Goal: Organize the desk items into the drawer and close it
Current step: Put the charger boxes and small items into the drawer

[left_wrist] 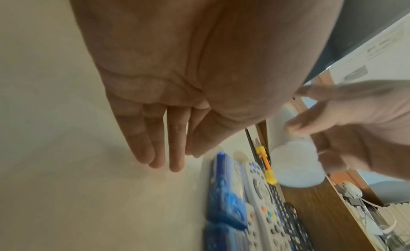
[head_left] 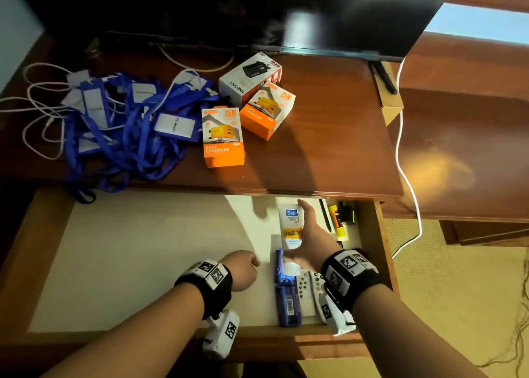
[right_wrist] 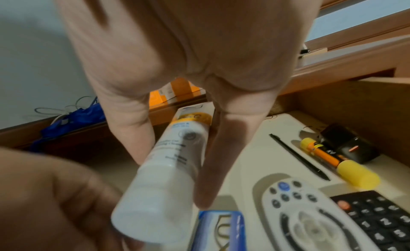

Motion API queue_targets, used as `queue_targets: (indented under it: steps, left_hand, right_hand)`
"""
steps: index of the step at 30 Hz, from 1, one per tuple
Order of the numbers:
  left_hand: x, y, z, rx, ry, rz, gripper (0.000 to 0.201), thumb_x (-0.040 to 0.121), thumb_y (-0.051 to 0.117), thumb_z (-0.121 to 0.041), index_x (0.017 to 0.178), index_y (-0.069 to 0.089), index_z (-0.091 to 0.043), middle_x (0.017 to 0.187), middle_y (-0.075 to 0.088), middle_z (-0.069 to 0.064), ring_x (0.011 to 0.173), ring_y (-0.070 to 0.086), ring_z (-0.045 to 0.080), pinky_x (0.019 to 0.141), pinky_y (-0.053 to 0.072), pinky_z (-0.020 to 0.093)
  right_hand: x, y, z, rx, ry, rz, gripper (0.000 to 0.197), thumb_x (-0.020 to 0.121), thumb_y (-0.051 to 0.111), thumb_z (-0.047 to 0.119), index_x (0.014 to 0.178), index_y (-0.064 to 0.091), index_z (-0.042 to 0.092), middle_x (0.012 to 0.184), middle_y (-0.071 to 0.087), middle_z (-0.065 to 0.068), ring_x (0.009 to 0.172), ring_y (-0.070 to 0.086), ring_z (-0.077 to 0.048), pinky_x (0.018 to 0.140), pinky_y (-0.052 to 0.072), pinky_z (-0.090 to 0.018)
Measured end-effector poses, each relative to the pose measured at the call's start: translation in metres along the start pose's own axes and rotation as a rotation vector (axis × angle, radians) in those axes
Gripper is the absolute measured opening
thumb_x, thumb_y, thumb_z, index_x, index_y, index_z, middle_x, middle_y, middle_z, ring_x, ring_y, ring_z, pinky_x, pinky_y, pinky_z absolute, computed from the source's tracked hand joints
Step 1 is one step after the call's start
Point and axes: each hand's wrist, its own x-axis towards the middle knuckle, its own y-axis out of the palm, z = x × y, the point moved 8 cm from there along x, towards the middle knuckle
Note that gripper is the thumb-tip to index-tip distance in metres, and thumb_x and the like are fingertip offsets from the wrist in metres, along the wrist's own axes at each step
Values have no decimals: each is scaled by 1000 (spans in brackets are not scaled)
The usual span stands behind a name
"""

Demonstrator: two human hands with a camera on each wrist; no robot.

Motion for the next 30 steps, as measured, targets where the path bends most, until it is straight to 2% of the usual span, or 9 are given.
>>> queue_targets:
  steps: [3,8,11,14,16,18,21,24,30]
  left_hand:
    - [-19,-39,26,-71,-17,-149,26,100,54,-22,122,67,-27,125,70,-4,114,65,18,96,50,26]
    - [-63,-89,70,-198,-50,-327,11,99,61,-25,101,64,-36,104,70,-8,95,67,12,86,53,25]
    - [-90,-113,78,-257,-24,-425,12,98,66,-25,101,67,-36,101,70,-12,96,67,7,89,54,27]
    - [-113,-138,71,-301,31,-543,11,97,68,-24,101,70,-34,96,72,-13,93,66,1,80,48,16]
    - [-124,-156,61,-313,56,-621,9,97,69,-24,99,71,-32,92,73,-14,90,67,2,75,45,12]
    - [-131,-175,46,-304,89,-697,6,95,70,-24,97,72,-28,88,73,-14,87,68,5,78,50,20]
    - [-139,-206,14,-271,137,-803,6,95,71,-29,100,70,-27,85,70,-15,81,66,6,78,52,28]
    - [-128,-241,-18,-191,110,-861,28,95,69,-43,116,61,-27,92,65,-14,86,65,12,78,51,30]
    - [-59,-278,-64,79,-128,-777,108,76,66,-81,154,23,-20,147,40,17,134,47,36,98,52,52]
  right_hand:
    - [5,29,15,-21,18,57,127,73,87,18,156,-8,33,125,66,-12,98,69,-31,87,57,-40]
    - [6,88,27,-178,64,200,117,77,78,14,158,-6,25,104,67,-7,81,63,-26,68,53,-33]
    - [7,112,20,-223,142,278,120,77,81,15,159,-7,25,110,68,-10,96,68,-30,79,57,-38]
    - [7,123,15,-235,173,284,124,73,83,16,157,-7,29,99,63,1,90,67,-23,82,60,-37]
    - [8,122,18,-280,164,278,121,69,86,18,155,1,28,117,62,-4,101,68,-28,86,61,-42]
    - [7,118,22,-382,135,268,111,68,90,22,150,15,22,136,47,-12,115,63,-35,91,59,-46]
    - [4,114,22,-497,96,258,101,67,93,34,142,28,18,137,41,-11,120,60,-34,96,56,-45]
    - [1,115,14,-539,79,258,108,62,95,44,143,30,17,138,41,-11,124,57,-32,103,53,-43]
    - [4,102,6,-623,41,282,114,64,89,58,151,29,15,145,39,-11,129,54,-31,103,53,-45]
